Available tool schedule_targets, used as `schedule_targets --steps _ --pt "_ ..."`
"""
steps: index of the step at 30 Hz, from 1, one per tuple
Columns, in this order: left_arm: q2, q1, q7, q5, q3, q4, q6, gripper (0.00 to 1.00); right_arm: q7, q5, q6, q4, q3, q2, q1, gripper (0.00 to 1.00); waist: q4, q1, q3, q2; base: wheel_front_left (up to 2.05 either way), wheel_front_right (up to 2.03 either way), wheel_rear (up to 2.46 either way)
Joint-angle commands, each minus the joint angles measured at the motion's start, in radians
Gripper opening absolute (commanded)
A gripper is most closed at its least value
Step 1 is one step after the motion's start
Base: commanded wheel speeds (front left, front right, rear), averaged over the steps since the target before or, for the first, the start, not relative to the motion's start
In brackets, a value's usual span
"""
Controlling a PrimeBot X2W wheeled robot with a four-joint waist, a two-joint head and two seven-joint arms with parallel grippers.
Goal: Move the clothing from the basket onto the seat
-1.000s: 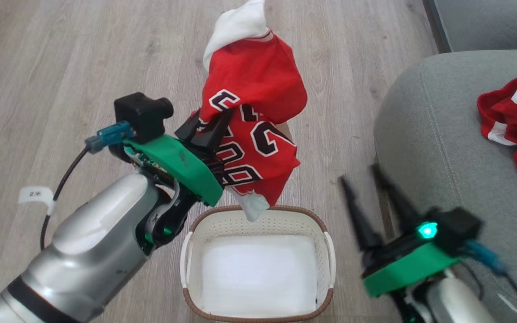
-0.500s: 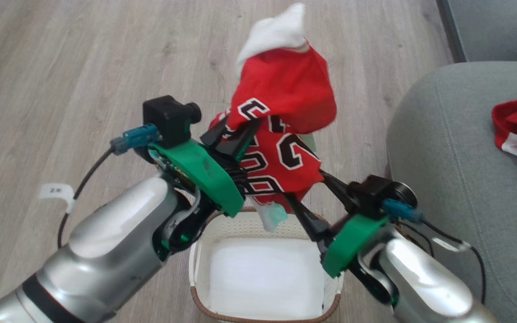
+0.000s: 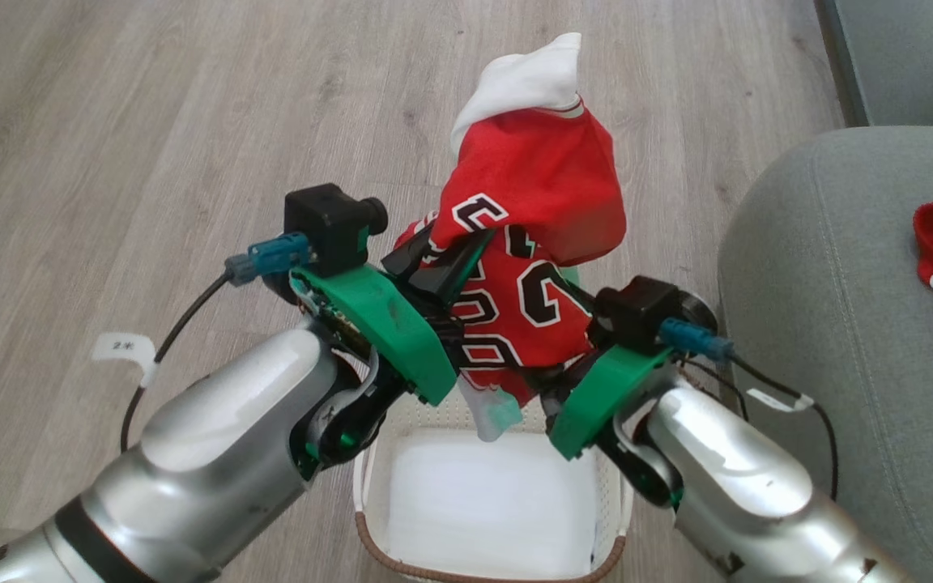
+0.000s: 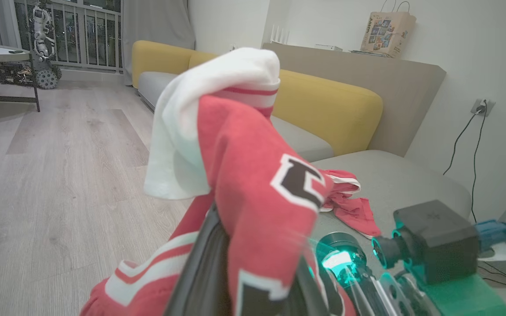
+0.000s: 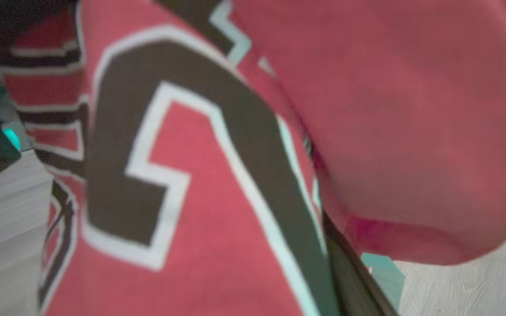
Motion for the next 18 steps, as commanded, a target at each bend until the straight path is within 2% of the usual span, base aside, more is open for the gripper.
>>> schedule_targets --steps 1,2,13,14,15,16,17,18 --pt "0.018 -0.046 -0.002 -0.009 0.051 -0.023 0.001 0.00 -0.013 0.005 0.000 -0.044 -0.012 0.015 -0.033 0.17 -0.001 0.0001 0.001 -0.0001 0.00 0.00 0.00" --pt "0.020 -0.044 -0.003 -0.011 0.052 -0.021 0.002 0.00 -0.013 0.002 0.000 -0.060 -0.025 0.015 -0.028 0.00 -0.002 0.0001 0.002 -0.0001 0.00 0.00 0.00" --pt "0.040 -0.006 -0.019 -0.024 0.059 0.013 0.015 0.00 -0.013 -0.019 0.000 -0.212 -0.154 0.003 0.091 0.00 -0.029 0.0001 0.004 -0.0001 0.00 0.00 0.00" --pt "0.042 -0.003 -0.019 -0.026 0.059 0.014 0.016 0.18 -0.013 -0.021 0.000 -0.224 -0.169 0.003 0.101 0.00 -0.032 0.0001 0.007 -0.0001 0.00 0.00 0.00" --pt "0.045 0.000 -0.017 -0.026 0.057 0.015 0.017 0.46 -0.013 -0.024 0.000 -0.236 -0.184 0.004 0.110 0.00 -0.036 0.0001 0.011 -0.0001 0.00 0.00 0.00" --pt "0.048 0.001 -0.014 -0.020 0.052 0.016 0.018 0.90 -0.013 -0.026 0.000 -0.248 -0.199 0.006 0.118 0.00 -0.039 0.0001 0.015 -0.0001 0.00 0.00 0.00" --pt "0.049 0.006 -0.013 -0.018 0.045 0.016 0.017 1.00 -0.013 -0.032 0.000 -0.268 -0.225 0.009 0.130 0.00 -0.046 0.0001 0.021 -0.0001 0.00 0.00 0.00" --pt "0.047 0.009 -0.015 -0.017 0.042 0.016 0.017 1.00 -0.013 -0.034 0.000 -0.279 -0.238 0.011 0.136 0.00 -0.049 0.0001 0.024 -0.0001 0.00 0.00 0.00"
